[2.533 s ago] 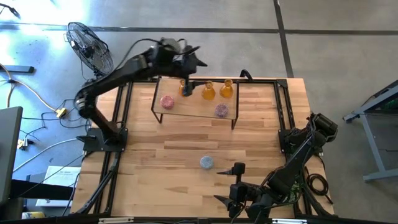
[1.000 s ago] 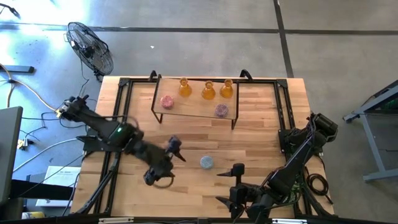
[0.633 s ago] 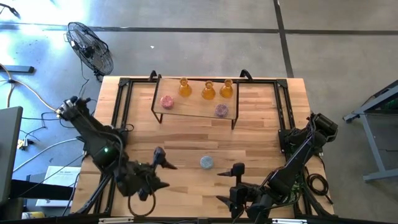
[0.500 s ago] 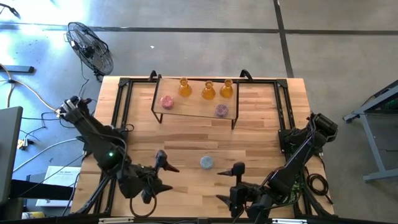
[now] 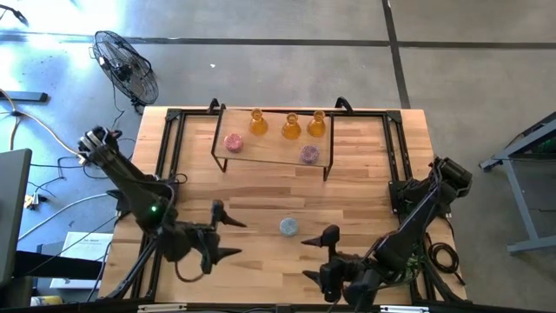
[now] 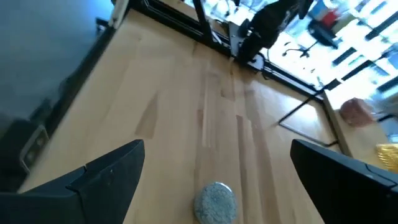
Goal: Pick & Place candle stick holders
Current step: Put the blue scented candle on the shelf aligned with the other scented candle
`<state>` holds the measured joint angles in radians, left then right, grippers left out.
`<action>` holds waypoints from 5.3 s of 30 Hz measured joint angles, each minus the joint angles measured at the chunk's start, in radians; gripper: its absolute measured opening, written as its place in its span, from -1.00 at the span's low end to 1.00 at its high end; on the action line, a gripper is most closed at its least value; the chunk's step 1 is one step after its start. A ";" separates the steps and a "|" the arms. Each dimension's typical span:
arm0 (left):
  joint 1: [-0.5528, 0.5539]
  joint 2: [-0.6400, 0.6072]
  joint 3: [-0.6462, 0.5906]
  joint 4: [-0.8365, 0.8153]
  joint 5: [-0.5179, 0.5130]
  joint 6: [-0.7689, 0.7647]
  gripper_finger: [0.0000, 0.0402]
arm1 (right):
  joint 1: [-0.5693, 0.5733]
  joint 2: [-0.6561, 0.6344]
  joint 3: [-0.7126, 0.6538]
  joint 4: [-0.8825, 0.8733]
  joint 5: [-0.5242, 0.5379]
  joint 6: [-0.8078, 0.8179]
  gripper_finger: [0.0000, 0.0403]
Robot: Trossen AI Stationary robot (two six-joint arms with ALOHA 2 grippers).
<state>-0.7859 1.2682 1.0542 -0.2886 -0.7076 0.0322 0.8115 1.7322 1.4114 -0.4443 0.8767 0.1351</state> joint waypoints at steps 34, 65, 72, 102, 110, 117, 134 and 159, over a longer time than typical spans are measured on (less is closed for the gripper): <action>0.000 -0.494 -0.509 0.244 0.046 -0.082 0.60 | -0.507 0.197 0.145 -0.338 -0.834 0.242 0.97; 0.000 -0.494 -0.509 0.209 0.070 -0.090 0.60 | -0.556 0.370 0.145 -0.308 -0.850 0.197 0.97; 0.000 -0.494 -0.508 0.203 0.071 -0.094 0.60 | -0.566 0.424 0.147 -0.311 -0.859 0.201 0.97; 0.000 -0.493 -0.508 0.157 0.098 -0.146 0.60 | -0.568 0.430 0.145 -0.276 -0.834 0.365 0.97; 0.000 -0.493 -0.508 0.155 0.099 -0.147 0.60 | -0.568 0.430 0.146 -0.266 -0.859 0.407 0.97; 0.000 -0.493 -0.508 0.151 0.099 -0.147 0.60 | -0.567 0.431 0.144 -0.254 -0.831 0.411 0.97; 0.000 -0.493 -0.508 0.151 0.118 -0.147 0.60 | -0.568 0.431 0.144 -0.247 -0.827 0.469 0.88; 0.000 -0.493 -0.508 0.109 0.130 -0.169 0.60 | -0.580 0.431 0.143 -0.250 -0.855 0.455 0.43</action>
<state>-0.7858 0.7750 0.5461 -0.1797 -0.5774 -0.1364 0.2317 2.1635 1.5547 -0.6945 0.0216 0.5905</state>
